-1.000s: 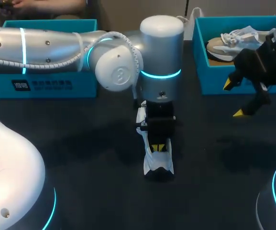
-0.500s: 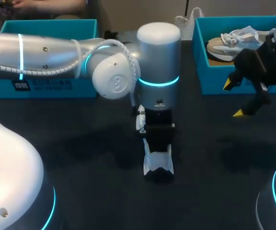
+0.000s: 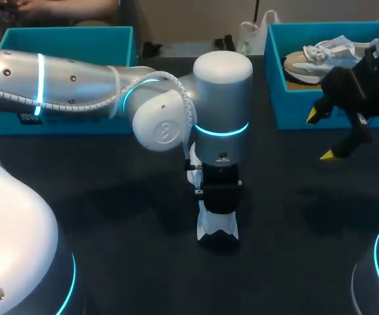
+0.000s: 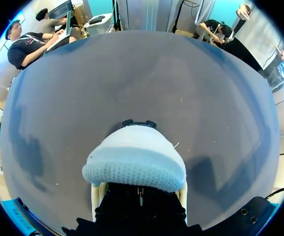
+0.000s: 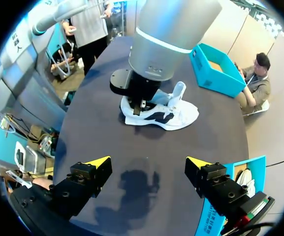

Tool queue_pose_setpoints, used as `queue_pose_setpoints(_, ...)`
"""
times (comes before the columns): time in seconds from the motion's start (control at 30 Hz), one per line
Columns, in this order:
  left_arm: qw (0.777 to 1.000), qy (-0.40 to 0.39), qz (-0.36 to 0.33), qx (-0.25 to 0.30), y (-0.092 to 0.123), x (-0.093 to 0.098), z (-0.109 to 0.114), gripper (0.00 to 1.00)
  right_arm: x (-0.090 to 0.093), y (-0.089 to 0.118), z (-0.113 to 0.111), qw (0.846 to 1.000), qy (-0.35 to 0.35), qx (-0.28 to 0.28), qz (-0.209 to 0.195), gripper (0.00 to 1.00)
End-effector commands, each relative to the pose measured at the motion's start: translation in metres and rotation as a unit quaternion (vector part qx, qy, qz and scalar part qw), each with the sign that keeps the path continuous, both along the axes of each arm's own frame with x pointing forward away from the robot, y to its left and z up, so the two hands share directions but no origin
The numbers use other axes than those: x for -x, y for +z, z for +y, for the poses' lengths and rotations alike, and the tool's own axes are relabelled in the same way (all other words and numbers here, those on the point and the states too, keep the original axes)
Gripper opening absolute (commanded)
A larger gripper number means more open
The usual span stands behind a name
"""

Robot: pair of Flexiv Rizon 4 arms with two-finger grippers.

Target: Take the shoe out of the shoebox, open the shoe tongue, remove and reinsert the insole, then place the shoe into the shoebox

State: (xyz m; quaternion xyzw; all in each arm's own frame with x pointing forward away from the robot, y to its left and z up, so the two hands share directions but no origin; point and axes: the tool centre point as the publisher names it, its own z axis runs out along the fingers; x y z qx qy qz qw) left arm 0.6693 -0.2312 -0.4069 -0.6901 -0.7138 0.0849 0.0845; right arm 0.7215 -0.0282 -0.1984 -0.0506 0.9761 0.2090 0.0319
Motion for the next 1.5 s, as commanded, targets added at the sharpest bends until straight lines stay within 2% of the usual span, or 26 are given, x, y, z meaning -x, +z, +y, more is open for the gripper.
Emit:
queue_pose_setpoints(0.03, 1.000, -0.001, 0.005, 0.001, -0.002, -0.002, 0.002, 0.00, -0.001, -0.001, 0.000, 1.000, 0.000, 0.001, 0.000, 1.00)
queue_pose_setpoints(0.2, 1.000, -0.002, 0.002, 0.000, 0.020, -0.009, 0.005, 0.00, -0.001, -0.001, 0.000, 1.000, 0.000, 0.001, 0.000, 1.00)
queue_pose_setpoints(0.3, 1.000, 0.001, -0.007, 0.010, 0.025, -0.016, 0.004, 0.00, -0.001, -0.001, 0.000, 1.000, 0.000, 0.001, 0.000, 1.00)
queue_pose_setpoints(0.5, 0.999, 0.004, -0.029, 0.014, 0.016, -0.028, 0.000, 0.00, -0.001, -0.001, 0.000, 1.000, 0.000, 0.001, 0.000, 1.00)
queue_pose_setpoints(0.73, 0.999, -0.005, -0.052, 0.006, -0.001, -0.028, 0.000, 0.00, -0.001, -0.001, 0.000, 1.000, 0.000, 0.001, 0.000, 1.00)
queue_pose_setpoints(0.9, 0.999, -0.006, -0.053, 0.006, -0.002, -0.027, 0.002, 0.00, -0.001, -0.001, 0.000, 1.000, 0.000, 0.001, 0.000, 1.00)
queue_pose_setpoints(1.1, 0.997, -0.018, -0.079, 0.019, 0.017, -0.031, 0.006, 0.00, -0.001, -0.001, 0.000, 1.000, 0.000, 0.001, 0.000, 1.00)
queue_pose_setpoints(1.3, 0.989, -0.018, -0.142, 0.028, 0.038, -0.040, 0.005, 0.00, -0.001, -0.001, 0.000, 1.000, 0.000, 0.001, 0.000, 1.00)
queue_pose_setpoints(1.5, 0.977, -0.015, -0.211, 0.042, 0.048, -0.053, 0.002, 0.00, -0.001, -0.001, 0.000, 1.000, 0.000, 0.001, 0.000, 1.00)
